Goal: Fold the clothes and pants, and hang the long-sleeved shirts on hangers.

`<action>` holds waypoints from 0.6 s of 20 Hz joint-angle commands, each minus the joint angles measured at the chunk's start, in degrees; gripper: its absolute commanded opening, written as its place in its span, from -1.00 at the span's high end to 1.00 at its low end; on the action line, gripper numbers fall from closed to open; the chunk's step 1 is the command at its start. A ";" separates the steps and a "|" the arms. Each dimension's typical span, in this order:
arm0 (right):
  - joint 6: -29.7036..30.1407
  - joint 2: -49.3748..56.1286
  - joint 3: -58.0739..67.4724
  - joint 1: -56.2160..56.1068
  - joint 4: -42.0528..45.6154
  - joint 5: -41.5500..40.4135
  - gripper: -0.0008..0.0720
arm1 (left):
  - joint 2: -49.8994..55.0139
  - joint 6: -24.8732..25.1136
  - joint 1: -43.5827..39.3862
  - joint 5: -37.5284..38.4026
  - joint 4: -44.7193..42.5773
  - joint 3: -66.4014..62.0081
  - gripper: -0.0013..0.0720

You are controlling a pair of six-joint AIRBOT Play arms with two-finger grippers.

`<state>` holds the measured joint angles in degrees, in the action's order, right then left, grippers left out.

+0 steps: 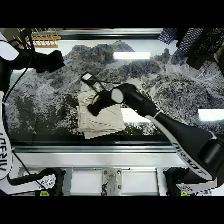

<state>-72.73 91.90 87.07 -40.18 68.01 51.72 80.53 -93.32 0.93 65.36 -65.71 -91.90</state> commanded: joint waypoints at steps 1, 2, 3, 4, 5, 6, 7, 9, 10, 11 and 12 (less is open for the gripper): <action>-4.48 -3.32 -8.59 12.13 1.38 5.60 -0.82 | -7.04 0.11 -0.76 -2.10 -2.10 12.50 0.96; -5.57 -3.15 -11.56 16.41 0.46 6.23 -0.82 | -8.68 0.13 -1.86 -3.23 -2.10 16.57 0.96; -5.53 -2.75 -14.14 20.11 -1.62 6.19 -0.82 | -10.01 0.13 -3.10 -4.59 -2.08 20.06 0.96; -5.49 -1.81 -16.11 23.41 -5.16 6.14 -0.82 | -11.06 0.11 -4.59 -6.10 -2.05 23.30 0.96; -5.07 -0.42 -17.20 25.81 -8.94 6.23 -0.82 | -11.80 0.11 -6.03 -7.56 -2.08 25.81 0.96; -4.20 1.36 -17.64 27.45 -12.57 6.25 -0.82 | -12.22 0.09 -7.63 -8.90 -2.03 27.89 0.96; -3.23 3.06 -17.64 27.98 -15.47 6.21 -0.82 | -12.57 0.09 -9.09 -10.05 -2.03 29.57 0.96; -0.87 6.38 -17.55 27.21 -21.31 5.92 -0.82 | -12.87 0.07 -11.39 -11.10 -1.70 31.78 0.96; 0.11 7.61 -17.55 26.38 -23.82 5.25 -0.82 | -12.83 0.04 -12.26 -11.08 -1.75 32.06 0.96; 1.16 8.85 -17.55 25.24 -26.53 4.15 -0.81 | -12.72 0.04 -13.11 -11.26 -1.68 32.00 0.96; 2.19 9.84 -17.53 23.91 -29.18 3.04 -0.81 | -12.72 0.02 -13.92 -11.67 -1.73 32.02 0.96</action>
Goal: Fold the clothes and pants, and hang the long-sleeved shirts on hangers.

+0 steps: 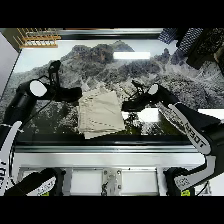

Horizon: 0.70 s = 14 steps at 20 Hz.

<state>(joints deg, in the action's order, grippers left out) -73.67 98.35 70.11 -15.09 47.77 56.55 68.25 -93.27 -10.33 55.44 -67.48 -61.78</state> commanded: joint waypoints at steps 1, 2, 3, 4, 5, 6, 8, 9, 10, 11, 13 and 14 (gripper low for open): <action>4.33 4.13 -0.57 -2.56 -11.52 -2.75 -0.81 | -0.44 -0.17 -3.21 -1.99 0.04 1.90 0.96; 5.62 4.74 -0.48 -4.02 -13.86 -3.63 -0.67 | -0.44 -0.17 -3.58 -2.14 0.07 1.90 0.96; 7.19 5.11 -0.46 -5.29 -15.74 -4.31 -0.36 | -0.44 -0.20 -4.07 -2.21 0.09 1.90 0.96; 9.14 5.29 -0.46 -6.56 -17.44 -5.16 -0.09 | -0.44 -0.22 -4.44 -2.16 0.09 1.90 0.96; 10.40 5.31 -0.44 -7.52 -18.36 -6.03 0.26 | -0.44 -0.46 -4.83 -2.12 0.09 1.90 0.96; 11.43 5.25 -0.26 -8.15 -18.62 -6.56 0.72 | -0.44 -1.03 -5.22 -2.12 0.09 1.90 0.96; 11.52 4.17 -0.11 -7.72 -18.01 -7.08 0.94 | -0.44 -1.38 -6.25 -2.05 0.07 1.90 0.96; 11.19 2.78 -0.11 -6.56 -16.24 -7.30 0.94 | -0.44 -1.38 -6.73 -1.92 0.07 1.90 0.96; 9.27 0.63 -0.11 -4.55 -11.67 -7.39 0.94 | -0.44 -1.38 -7.26 -1.81 0.07 1.90 0.96; 5.86 -1.75 -0.11 -2.01 -5.07 -7.52 0.94 | -0.44 -1.38 -7.72 -1.53 0.04 1.90 0.96; -3.19 -7.13 -0.15 5.27 11.19 -7.02 0.94 | -0.44 -1.49 -8.55 -1.42 0.04 1.90 0.96; -7.39 -9.88 -0.22 9.81 18.80 -6.27 0.94 | -0.44 -1.49 -9.11 -1.53 0.00 1.90 0.96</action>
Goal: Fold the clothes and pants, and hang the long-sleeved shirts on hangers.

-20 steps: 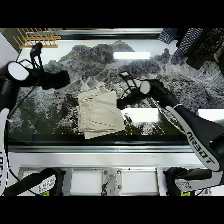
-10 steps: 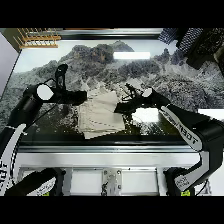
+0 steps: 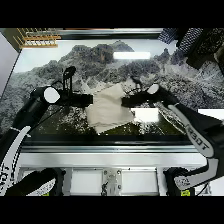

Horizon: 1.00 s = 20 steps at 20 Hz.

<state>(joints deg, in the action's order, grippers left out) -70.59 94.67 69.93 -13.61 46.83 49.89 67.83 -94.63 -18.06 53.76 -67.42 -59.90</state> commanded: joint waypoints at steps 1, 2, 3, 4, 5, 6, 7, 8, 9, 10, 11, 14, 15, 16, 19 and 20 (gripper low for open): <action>-13.42 -8.76 -0.07 13.27 25.86 1.66 0.94 | -0.02 -0.13 -1.84 0.02 -0.07 0.02 0.96; -15.23 -10.78 -0.09 18.14 29.55 2.97 0.94 | -0.02 -0.13 -2.36 -0.04 -0.07 0.02 0.96; -16.04 -12.55 -0.15 23.63 31.28 4.04 0.94 | -0.02 -0.13 -2.86 -0.04 -0.07 0.02 0.96; -16.76 -13.97 -0.48 28.83 31.65 4.50 0.94 | -0.02 -0.13 -3.06 0.00 -0.04 0.02 0.96; -18.12 -15.34 -1.20 34.49 31.67 4.57 0.94 | -0.02 -0.13 -3.63 0.00 -0.04 0.02 0.96; -19.80 -16.44 -2.19 39.56 31.67 4.55 0.94 | -0.02 -0.15 -3.96 -0.02 -0.09 0.02 0.96; -21.53 -17.51 -3.72 44.74 31.65 4.46 0.94 | -0.02 -0.13 -4.09 0.00 -0.07 0.02 0.96; -23.06 -18.43 -5.53 49.16 31.67 4.35 0.94 | -0.02 -0.15 -4.09 0.00 -0.02 0.02 0.96; -24.83 -19.34 -7.80 53.44 31.69 4.35 0.94 | -0.02 -0.15 -4.09 0.00 -0.02 0.02 0.96; -26.75 -20.26 -10.29 56.94 31.69 4.17 0.94 | -0.02 -0.20 -4.09 0.00 -0.02 0.02 0.96; -29.09 -21.55 -13.46 60.06 31.67 3.54 0.94 | -0.02 -0.33 -4.09 -0.02 -0.02 0.02 0.96; -32.85 -27.19 -23.69 63.95 32.46 0.46 0.94 | -0.02 -0.33 -4.09 -0.20 -0.02 0.02 0.96; -32.94 -29.05 -26.71 63.76 32.72 -0.31 0.94 | -0.02 -0.33 -4.09 -0.35 -0.02 0.02 0.96; -32.92 -31.02 -29.88 63.43 32.74 -0.61 0.94 | -0.02 -0.33 -4.09 -0.48 -0.02 0.02 0.96; -32.89 -35.06 -35.54 63.21 32.72 1.22 0.92 | -0.02 -0.33 -4.09 -0.46 -0.07 0.02 0.96; -32.83 -35.32 -35.54 63.21 32.72 2.27 0.87 | -0.02 -0.33 -4.09 -0.48 -0.07 0.02 0.96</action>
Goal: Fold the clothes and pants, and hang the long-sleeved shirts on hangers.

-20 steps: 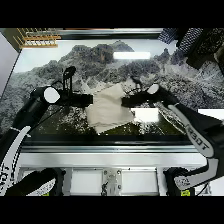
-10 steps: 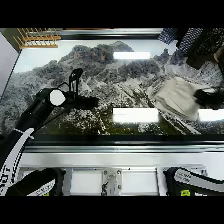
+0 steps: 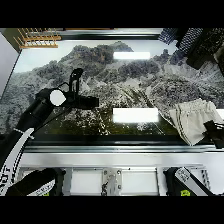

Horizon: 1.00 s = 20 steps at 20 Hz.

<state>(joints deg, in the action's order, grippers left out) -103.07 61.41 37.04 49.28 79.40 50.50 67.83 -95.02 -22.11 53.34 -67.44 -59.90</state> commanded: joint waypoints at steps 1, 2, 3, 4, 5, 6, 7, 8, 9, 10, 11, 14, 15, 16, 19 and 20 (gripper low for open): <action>-0.22 -2.16 -2.62 0.31 0.13 2.64 0.55 | -0.02 0.07 -0.04 -0.07 -0.04 0.02 0.96; -0.20 -2.16 -2.62 0.28 0.15 3.78 -0.02 | -0.02 0.07 -0.04 -0.07 -0.04 0.02 0.96; 0.72 -2.27 -2.58 0.31 0.31 4.68 -0.44 | -0.02 0.07 -0.04 -0.04 -0.07 0.02 0.96; 3.06 -2.64 -1.99 0.50 2.25 5.49 -0.50 | -0.04 0.07 -0.02 -0.02 -0.09 0.02 0.96; 3.61 -3.32 -0.74 0.81 6.03 6.45 -0.49 | -0.04 0.07 -0.02 -0.02 -0.07 0.02 0.96; 3.63 -4.46 1.18 1.07 10.99 7.08 -0.49 | -0.04 0.07 0.07 -0.02 -0.07 0.02 0.96; 3.67 -6.47 3.30 1.05 15.32 6.99 -0.49 | -0.04 0.07 0.13 -0.07 -0.07 0.02 0.96; 3.78 -8.66 4.87 0.96 16.87 6.25 -0.49 | -0.02 0.07 0.07 -0.37 -0.04 0.02 0.96; 5.18 -11.15 5.84 0.70 15.28 4.61 -0.49 | -0.02 0.07 0.07 -0.90 0.00 0.02 0.96; 8.46 -13.88 6.12 -0.50 11.23 2.73 -0.49 | -0.02 0.07 0.07 -1.46 0.00 0.02 0.96; 11.82 -16.02 6.10 -2.60 6.16 1.55 -0.49 | -0.02 0.04 0.07 -2.08 0.02 0.02 0.96; 23.91 -18.43 6.03 -14.36 -13.53 1.22 -0.49 | -0.02 0.00 0.07 -2.58 0.04 0.02 0.96; 27.61 -18.10 6.03 -19.15 -19.12 1.44 -0.49 | -0.02 0.00 0.09 -2.58 0.00 0.02 0.96; 30.38 -17.64 6.03 -24.33 -23.52 1.44 -0.49 | -0.02 0.04 0.09 -2.58 -0.09 0.02 0.96; 33.33 -16.13 6.03 -39.39 -26.62 1.33 -0.49 | -0.02 0.04 0.09 -2.60 -0.13 0.02 0.96; 33.31 -15.54 6.03 -43.34 -26.29 1.36 -0.49 | -0.02 0.04 0.09 -2.62 -0.17 0.02 0.96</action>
<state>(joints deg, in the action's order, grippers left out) -74.43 45.06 42.96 17.56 59.07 52.07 67.83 -95.00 -22.06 50.92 -67.46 -59.90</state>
